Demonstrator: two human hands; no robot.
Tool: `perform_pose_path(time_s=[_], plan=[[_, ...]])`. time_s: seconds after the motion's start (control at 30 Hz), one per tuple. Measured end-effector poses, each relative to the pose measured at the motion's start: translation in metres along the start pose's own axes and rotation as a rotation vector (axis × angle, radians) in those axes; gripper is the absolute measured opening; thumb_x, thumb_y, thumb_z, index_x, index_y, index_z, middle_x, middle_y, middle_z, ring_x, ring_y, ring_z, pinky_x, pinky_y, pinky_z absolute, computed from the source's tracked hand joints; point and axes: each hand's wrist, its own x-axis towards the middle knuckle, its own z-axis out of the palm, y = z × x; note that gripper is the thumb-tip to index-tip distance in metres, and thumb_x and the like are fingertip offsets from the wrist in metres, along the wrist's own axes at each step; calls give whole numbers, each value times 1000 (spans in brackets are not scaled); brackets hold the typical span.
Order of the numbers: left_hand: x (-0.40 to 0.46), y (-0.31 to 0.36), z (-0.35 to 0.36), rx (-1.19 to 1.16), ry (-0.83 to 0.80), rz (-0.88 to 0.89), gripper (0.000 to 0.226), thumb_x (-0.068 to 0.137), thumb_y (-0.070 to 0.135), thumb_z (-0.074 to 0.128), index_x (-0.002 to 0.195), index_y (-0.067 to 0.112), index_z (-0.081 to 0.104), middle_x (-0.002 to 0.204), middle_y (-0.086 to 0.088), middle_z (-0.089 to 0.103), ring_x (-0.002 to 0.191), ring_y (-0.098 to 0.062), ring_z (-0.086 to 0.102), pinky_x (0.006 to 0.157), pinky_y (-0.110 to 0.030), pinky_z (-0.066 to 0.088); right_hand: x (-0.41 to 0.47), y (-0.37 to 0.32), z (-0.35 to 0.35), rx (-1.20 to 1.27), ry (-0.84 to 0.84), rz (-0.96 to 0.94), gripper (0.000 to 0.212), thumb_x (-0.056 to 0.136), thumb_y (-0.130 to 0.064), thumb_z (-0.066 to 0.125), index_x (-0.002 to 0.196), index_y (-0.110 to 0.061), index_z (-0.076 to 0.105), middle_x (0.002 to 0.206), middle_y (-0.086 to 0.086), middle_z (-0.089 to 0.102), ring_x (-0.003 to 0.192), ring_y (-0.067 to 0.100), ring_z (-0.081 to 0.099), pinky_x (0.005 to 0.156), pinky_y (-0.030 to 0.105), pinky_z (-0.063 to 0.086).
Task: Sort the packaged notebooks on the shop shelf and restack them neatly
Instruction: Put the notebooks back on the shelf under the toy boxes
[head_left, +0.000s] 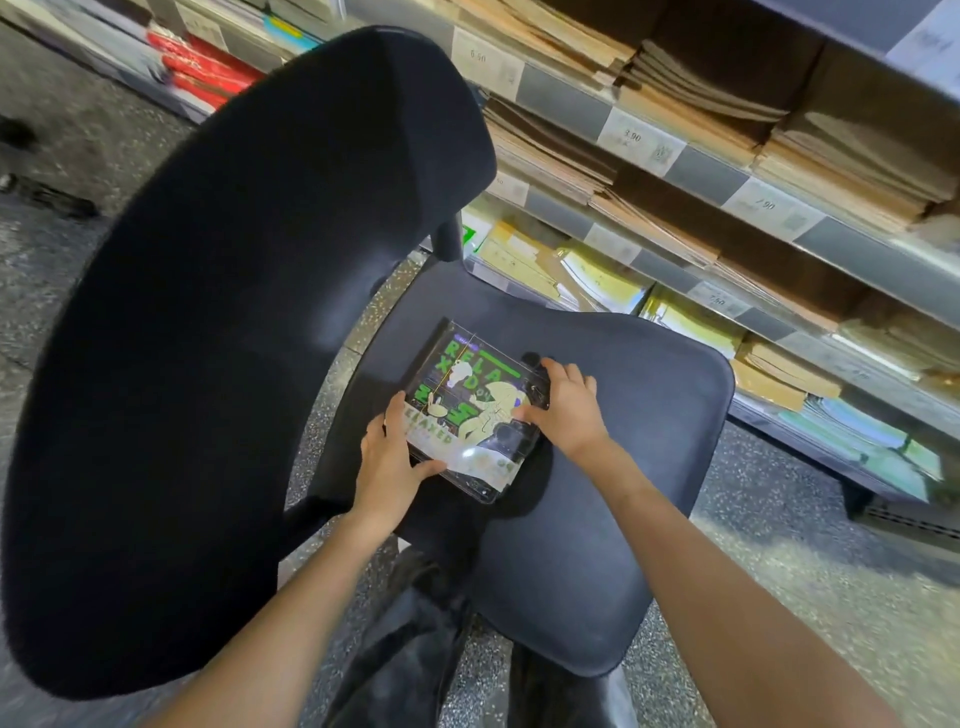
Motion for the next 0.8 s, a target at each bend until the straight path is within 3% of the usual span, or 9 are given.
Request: perform_pose_path(time_s=[0.2,0.5,0.63,0.8], plan=[[4,2,3,-58,16,-58,107,68,11,81,148,12,10,133,-17,30,125,-30,28,103,-32,24,2,-2,-4,78,-36,-6,78,79,-29,73,143,-10,31,129,14,36,123,32,32,103,32,29],[6,0,3,-53,18,-62,103,62,7,85,143,7,20,131,-18,31,125,-31,28,100,-33,27,-1,-7,-13,172,-63,-2,76,75,-24,77,139,-8,39,111,4,28,117,26,31,98,24,29],[8,-2,2,-38,20,-66,106,59,10,86,141,5,20,136,-19,34,129,-33,26,104,-40,27,-3,-7,-18,250,-90,11,67,71,-17,80,128,-10,44,128,10,32,121,25,31,96,23,30],[9,-3,-2,5,7,-36,106,55,13,88,137,4,23,131,-16,37,124,-31,30,101,-38,29,-2,-8,-18,266,-94,-28,67,68,-12,81,122,-16,42,115,7,46,112,26,45,88,30,38]])
